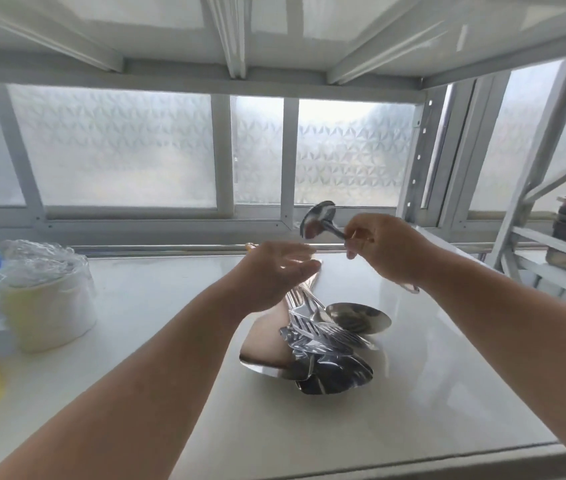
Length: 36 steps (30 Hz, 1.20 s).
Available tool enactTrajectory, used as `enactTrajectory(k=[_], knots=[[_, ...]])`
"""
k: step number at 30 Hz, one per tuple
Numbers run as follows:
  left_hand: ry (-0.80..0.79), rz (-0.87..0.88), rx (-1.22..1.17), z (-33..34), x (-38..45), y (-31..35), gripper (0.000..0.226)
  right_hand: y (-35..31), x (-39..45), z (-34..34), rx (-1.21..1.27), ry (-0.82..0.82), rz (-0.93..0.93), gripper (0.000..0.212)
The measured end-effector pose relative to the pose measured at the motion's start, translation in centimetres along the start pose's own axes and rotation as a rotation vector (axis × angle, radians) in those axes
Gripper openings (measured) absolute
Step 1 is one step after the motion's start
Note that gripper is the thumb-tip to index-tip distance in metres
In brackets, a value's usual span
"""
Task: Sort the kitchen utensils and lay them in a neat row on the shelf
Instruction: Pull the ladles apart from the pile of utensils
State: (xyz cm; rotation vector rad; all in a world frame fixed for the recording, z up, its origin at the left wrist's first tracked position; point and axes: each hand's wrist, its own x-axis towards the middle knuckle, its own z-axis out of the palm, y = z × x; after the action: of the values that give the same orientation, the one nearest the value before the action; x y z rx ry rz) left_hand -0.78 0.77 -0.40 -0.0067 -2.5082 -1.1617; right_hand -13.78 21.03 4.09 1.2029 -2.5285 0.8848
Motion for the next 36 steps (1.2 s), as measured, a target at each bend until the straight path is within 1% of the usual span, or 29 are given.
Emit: enactTrajectory(k=[2, 5, 7, 8, 10, 11, 15, 17, 18, 19, 21, 22, 24, 25, 26, 28, 30, 34, 36], knots=[[0.03, -0.013, -0.126, -0.3, -0.1, 0.9, 0.05, -2.1, 0.5, 0.1, 0.143, 0.02, -0.005, 0.005], [0.035, -0.036, -0.299, -0.4, -0.6, 2.3, 0.042, -4.8, 1.3, 0.8, 0.386, 0.032, 0.045, 0.003], [0.034, -0.1, -0.448, -0.5, -0.9, 2.9, 0.037, -6.3, 1.6, 1.2, 0.522, 0.038, 0.113, 0.006], [0.033, -0.135, -0.503, -0.6, -1.1, 3.1, 0.03, -6.9, 1.8, 1.4, 0.583, 0.038, 0.142, 0.007], [0.027, -0.185, -0.537, -1.0, -1.4, 3.0, 0.016, -7.8, 2.1, 1.9, 0.693, 0.041, 0.185, 0.009], [0.022, -0.204, -0.541, -1.1, -1.5, 2.8, 0.013, -8.0, 2.2, 2.1, 0.731, 0.045, 0.199, 0.009], [0.043, -0.256, -0.567, -1.6, -2.0, 2.6, 0.011, -7.8, 2.7, 2.6, 0.768, 0.002, 0.247, 0.009], [0.047, -0.286, -0.562, -1.8, -2.0, 2.4, 0.013, -7.0, 2.7, 2.8, 0.704, -0.035, 0.292, 0.011], [0.051, -0.301, -0.559, -1.9, -1.9, 2.1, 0.015, -6.3, 2.5, 3.0, 0.606, -0.061, 0.319, 0.013], [0.058, -0.317, -0.559, -2.0, -1.9, 1.7, 0.015, -5.6, 2.2, 3.2, 0.442, -0.102, 0.335, 0.019], [0.069, -0.353, -0.568, -2.1, -1.9, 1.1, 0.013, -4.3, 1.4, 3.6, 0.103, -0.261, 0.361, 0.035], [0.067, -0.367, -0.575, -2.1, -1.9, 0.8, 0.01, -4.0, 0.8, 3.8, 0.005, -0.368, 0.384, 0.042], [0.052, -0.38, -0.575, -2.0, -2.0, 0.4, 0.01, -3.8, -0.4, 4.5, -0.058, -0.553, 0.431, 0.048], [0.044, -0.383, -0.571, -1.8, -2.0, 0.2, 0.011, -3.7, -0.7, 4.9, -0.097, -0.589, 0.425, 0.049], [0.04, -0.385, -0.57, -1.7, -2.0, 0.1, 0.012, -3.5, -1.0, 5.2, -0.151, -0.587, 0.417, 0.048], [0.044, -0.393, -0.577, -1.5, -2.0, 0.0, 0.013, -3.1, -1.2, 5.9, -0.207, -0.52, 0.426, 0.043], [0.047, -0.401, -0.576, -1.4, -2.0, -0.1, 0.014, -2.6, -1.3, 6.2, -0.178, -0.476, 0.449, 0.038], [0.031, -0.42, -0.57, -1.4, -1.6, -0.5, 0.014, -1.8, -1.5, 5.9, -0.034, -0.421, 0.486, 0.032], [0.025, -0.426, -0.539, -1.0, -1.3, -0.3, 0.016, -1.5, -1.9, 5.5, -0.094, -0.397, 0.451, 0.024]])
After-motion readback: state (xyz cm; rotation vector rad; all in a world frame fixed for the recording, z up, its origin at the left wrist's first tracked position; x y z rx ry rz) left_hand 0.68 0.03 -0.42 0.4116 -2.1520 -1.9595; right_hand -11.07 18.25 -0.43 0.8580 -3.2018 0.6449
